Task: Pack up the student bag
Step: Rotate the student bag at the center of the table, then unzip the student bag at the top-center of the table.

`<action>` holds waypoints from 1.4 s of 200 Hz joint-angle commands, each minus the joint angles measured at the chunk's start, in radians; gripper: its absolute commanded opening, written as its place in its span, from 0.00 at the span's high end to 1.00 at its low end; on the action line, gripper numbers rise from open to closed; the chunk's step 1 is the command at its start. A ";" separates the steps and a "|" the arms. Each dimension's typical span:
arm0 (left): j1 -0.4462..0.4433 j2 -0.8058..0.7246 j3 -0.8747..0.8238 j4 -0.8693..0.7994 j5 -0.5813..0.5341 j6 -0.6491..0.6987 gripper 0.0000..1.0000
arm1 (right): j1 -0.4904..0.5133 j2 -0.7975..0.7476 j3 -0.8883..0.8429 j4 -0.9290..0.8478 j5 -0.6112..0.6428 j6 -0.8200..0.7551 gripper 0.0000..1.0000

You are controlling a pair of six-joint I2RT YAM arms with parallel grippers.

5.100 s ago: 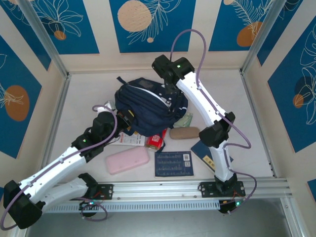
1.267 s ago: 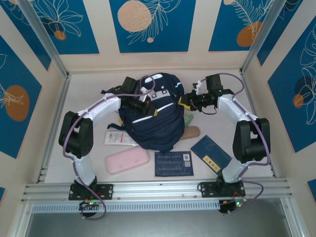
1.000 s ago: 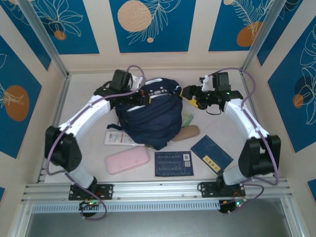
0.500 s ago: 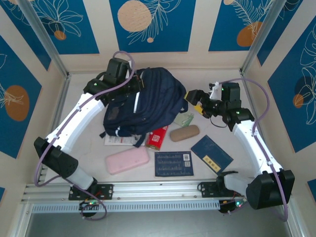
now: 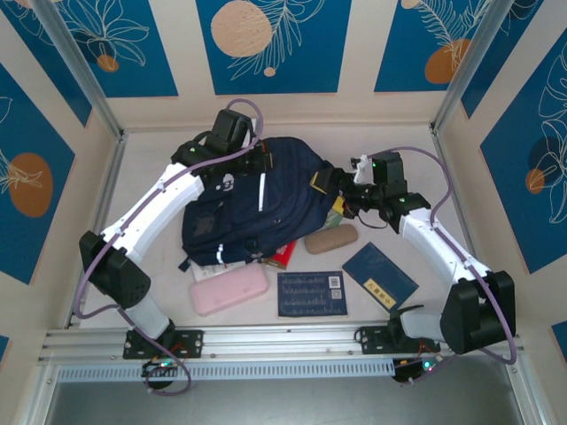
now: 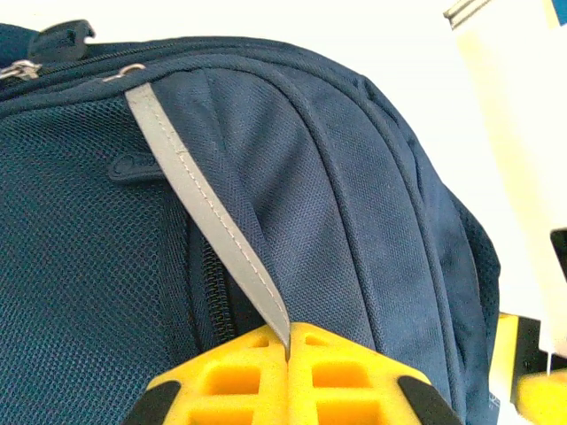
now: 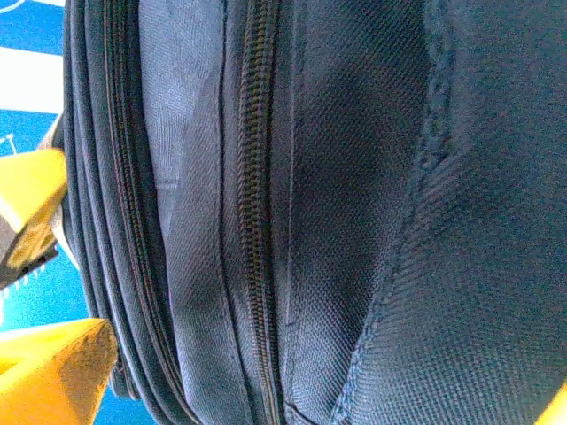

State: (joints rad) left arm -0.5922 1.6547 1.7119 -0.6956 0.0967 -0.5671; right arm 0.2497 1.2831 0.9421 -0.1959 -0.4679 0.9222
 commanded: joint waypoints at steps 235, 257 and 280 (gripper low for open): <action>0.021 -0.447 -0.516 0.010 0.084 0.166 0.41 | 0.108 -0.087 -0.205 0.335 0.249 0.531 1.00; 0.020 -0.559 -0.709 0.151 0.147 0.134 0.41 | 0.106 -0.082 -0.167 0.321 0.238 0.534 1.00; 0.020 -0.629 -0.834 0.232 0.134 0.114 0.41 | 0.101 -0.075 -0.127 0.297 0.224 0.540 1.00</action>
State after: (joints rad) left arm -0.5762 1.0859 0.9684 -0.6071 0.1944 -0.4301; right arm 0.3660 1.2198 0.7345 0.0879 -0.2398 1.4296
